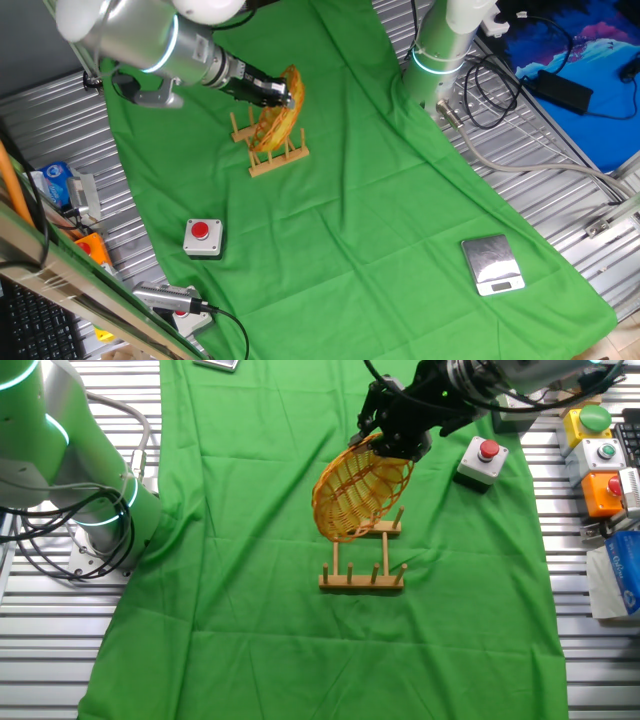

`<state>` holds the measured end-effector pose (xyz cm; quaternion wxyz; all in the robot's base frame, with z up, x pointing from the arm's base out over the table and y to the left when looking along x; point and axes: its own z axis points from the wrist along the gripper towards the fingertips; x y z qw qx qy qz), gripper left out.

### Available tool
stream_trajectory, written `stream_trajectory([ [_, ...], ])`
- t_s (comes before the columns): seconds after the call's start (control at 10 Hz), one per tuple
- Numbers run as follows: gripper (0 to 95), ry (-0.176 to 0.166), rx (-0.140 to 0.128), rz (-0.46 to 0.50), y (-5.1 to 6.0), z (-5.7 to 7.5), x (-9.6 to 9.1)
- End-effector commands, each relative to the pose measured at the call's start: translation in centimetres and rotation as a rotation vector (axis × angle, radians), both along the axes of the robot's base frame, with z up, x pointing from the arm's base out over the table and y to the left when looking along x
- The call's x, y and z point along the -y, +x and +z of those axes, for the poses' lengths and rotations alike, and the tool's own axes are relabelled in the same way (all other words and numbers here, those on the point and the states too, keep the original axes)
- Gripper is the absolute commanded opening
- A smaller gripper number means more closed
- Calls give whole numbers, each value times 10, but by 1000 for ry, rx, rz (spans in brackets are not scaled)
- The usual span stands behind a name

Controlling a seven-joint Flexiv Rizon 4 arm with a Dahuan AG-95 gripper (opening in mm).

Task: Put the dish on the dish rack

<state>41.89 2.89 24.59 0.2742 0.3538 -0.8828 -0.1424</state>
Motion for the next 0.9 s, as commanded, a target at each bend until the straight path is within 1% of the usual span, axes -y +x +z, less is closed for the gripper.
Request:
stream_trajectory([
  [0.1,0,-10,98,-31,-3,-1,0],
  [0.2,0,-15,121,-46,-3,-1,0],
  [0.4,0,-31,136,-73,-3,-1,0],
  [0.9,0,-50,133,-103,-3,-1,0],
])
